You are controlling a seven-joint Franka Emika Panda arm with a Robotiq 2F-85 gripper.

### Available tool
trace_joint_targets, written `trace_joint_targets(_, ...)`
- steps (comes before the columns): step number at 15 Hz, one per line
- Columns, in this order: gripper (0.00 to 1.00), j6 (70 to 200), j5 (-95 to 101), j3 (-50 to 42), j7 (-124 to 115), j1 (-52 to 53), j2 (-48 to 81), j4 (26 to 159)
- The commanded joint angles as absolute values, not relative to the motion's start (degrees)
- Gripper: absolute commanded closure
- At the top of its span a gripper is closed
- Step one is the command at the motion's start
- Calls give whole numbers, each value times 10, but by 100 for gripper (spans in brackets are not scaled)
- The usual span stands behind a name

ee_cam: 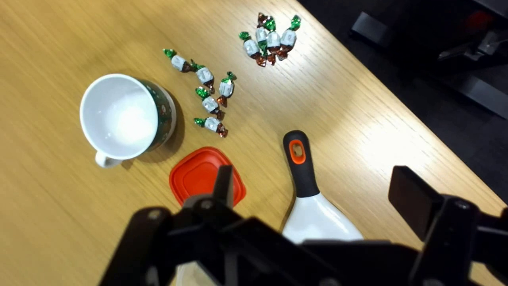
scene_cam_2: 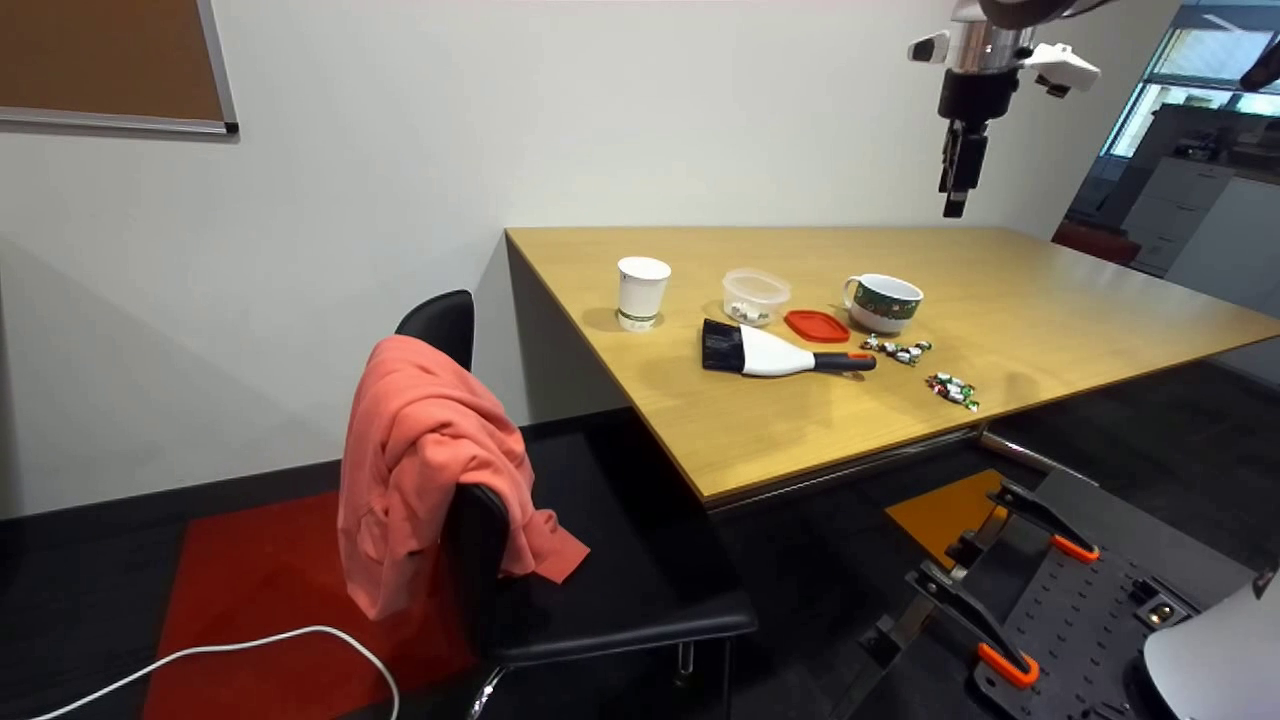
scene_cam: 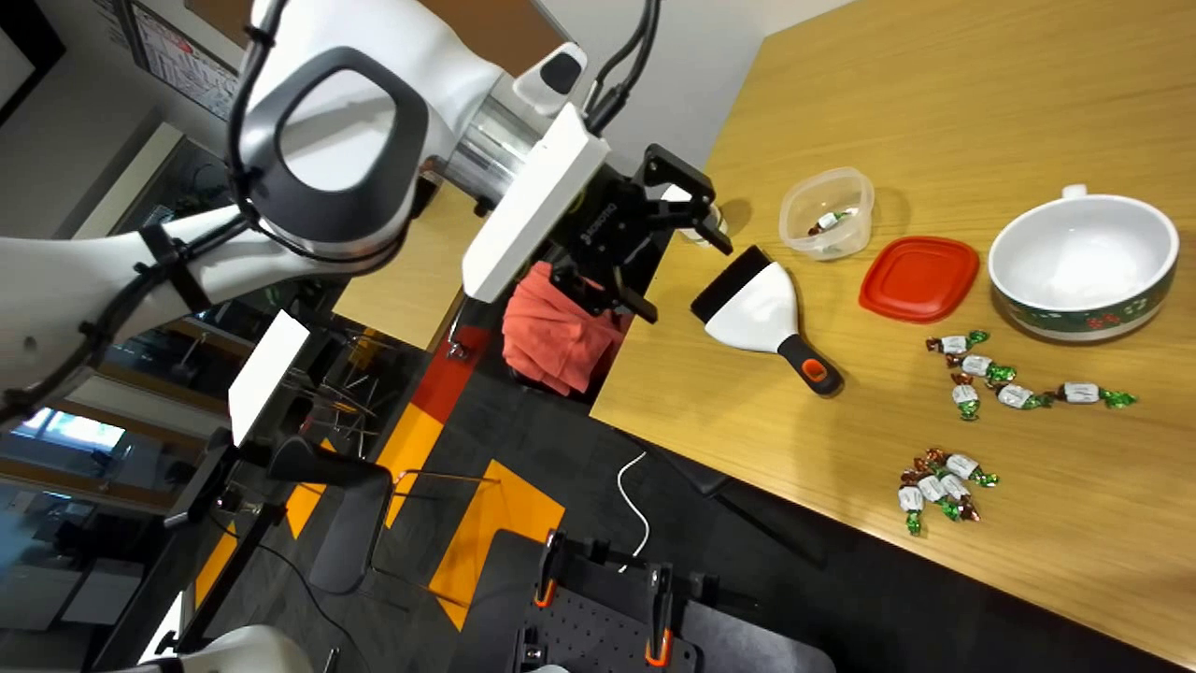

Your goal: Slide the black and white brush to the left

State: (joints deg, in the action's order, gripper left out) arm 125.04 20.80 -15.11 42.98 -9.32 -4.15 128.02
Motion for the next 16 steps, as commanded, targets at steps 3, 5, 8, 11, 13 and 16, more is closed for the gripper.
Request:
trace_joint_targets(3, 0, 1402, 113, -157, 649, -128, 42, 1309)
trace_joint_targets(5, 0, 1411, 50, -143, 735, -142, 73, 1312)
trace_joint_targets(8, 0, 1383, 53, -140, 719, -148, 109, 1299)
trace_joint_targets(11, 0, 1394, 56, -136, 723, -151, 109, 1309)
trace_joint_targets(13, 0, 1394, 57, -136, 722, -152, 112, 1308)
trace_joint_targets(16, 0, 1427, 57, -134, 725, -154, 125, 1309)
